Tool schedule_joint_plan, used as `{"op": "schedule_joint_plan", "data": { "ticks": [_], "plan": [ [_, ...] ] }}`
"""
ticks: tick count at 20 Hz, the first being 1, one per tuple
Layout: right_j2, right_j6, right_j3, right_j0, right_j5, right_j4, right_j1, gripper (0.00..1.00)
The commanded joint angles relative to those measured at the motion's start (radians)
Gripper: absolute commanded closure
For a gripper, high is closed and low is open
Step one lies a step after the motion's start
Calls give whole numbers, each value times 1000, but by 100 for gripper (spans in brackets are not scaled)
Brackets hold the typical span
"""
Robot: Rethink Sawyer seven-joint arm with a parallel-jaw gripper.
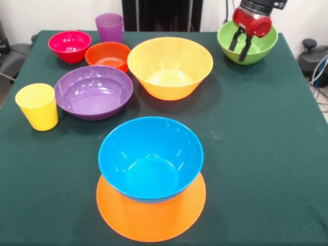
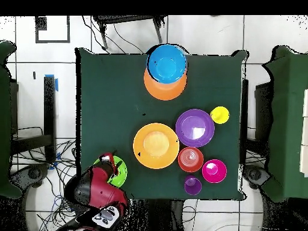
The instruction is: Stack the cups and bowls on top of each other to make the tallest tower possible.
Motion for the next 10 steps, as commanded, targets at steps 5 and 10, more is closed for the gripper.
{"op": "schedule_joint_plan", "data": {
  "ticks": [5, 10],
  "plan": [
    [54, 129, 0, -11, 100, 5, -17, 0],
    [36, 111, -2, -2, 113, 9, -21, 100]
  ]
}}
